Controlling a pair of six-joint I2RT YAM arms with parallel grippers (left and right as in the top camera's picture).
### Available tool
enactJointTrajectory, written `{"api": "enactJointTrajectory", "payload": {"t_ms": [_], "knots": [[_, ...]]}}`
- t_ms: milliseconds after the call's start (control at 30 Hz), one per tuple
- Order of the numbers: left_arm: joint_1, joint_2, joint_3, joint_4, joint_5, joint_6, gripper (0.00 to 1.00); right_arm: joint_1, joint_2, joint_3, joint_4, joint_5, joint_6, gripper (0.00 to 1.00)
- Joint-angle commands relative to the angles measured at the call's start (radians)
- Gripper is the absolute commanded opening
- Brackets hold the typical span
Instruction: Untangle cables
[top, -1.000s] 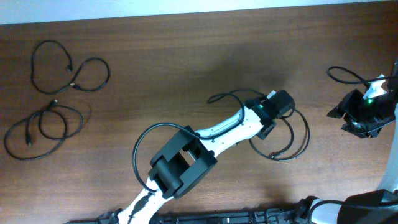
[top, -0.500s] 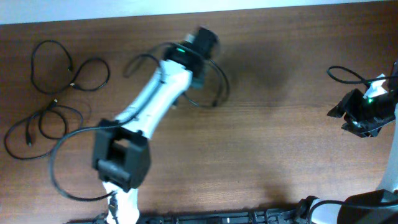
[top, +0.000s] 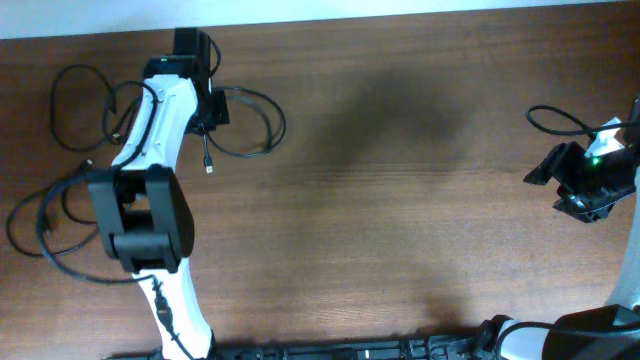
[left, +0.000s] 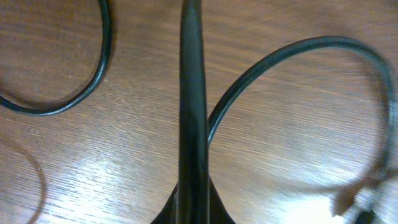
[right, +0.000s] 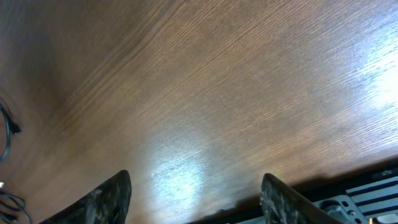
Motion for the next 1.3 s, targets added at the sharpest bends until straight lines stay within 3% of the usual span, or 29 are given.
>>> {"api": "enactJointTrajectory", "payload": {"t_ms": [0, 67, 100, 267, 333, 533, 733, 900, 1067, 1267], "knots": [[0.011, 0.016, 0.004, -0.025, -0.069, 0.019, 0.3, -0.003, -0.015, 0.02, 0.003, 0.007, -0.007, 0.7], [0.01, 0.01, 0.007, -0.041, -0.069, 0.029, 0.59, -0.003, -0.015, 0.02, 0.003, 0.005, 0.0, 0.71], [0.01, -0.001, 0.012, -0.05, -0.069, 0.028, 0.98, -0.003, -0.015, 0.02, 0.002, 0.005, 0.0, 0.72], [0.011, -0.259, 0.03, -0.087, -0.047, 0.028, 0.99, -0.003, -0.015, 0.019, -0.009, 0.005, 0.0, 0.79], [0.011, -0.392, 0.029, -0.115, 0.024, 0.028, 0.99, -0.003, -0.015, 0.019, -0.008, 0.006, 0.0, 0.99], [0.01, -0.763, 0.023, -0.139, 0.074, 0.027, 0.99, -0.003, -0.015, 0.019, 0.006, 0.006, 0.0, 0.98], [0.011, -1.055, 0.002, -0.287, 0.069, 0.028, 0.99, -0.003, -0.015, 0.019, 0.006, 0.006, 0.0, 0.98], [0.01, -1.29, -0.144, -0.443, 0.018, 0.028, 0.99, -0.003, -0.015, 0.019, 0.006, 0.006, 0.0, 0.98], [0.01, -1.339, -0.217, -0.657, 0.068, 0.028, 0.99, -0.003, -0.015, 0.019, 0.006, 0.006, 0.0, 0.98], [0.01, -1.384, -0.224, -0.668, 0.062, 0.028, 0.99, -0.003, -0.015, 0.019, 0.006, 0.006, 0.0, 0.99]]}}
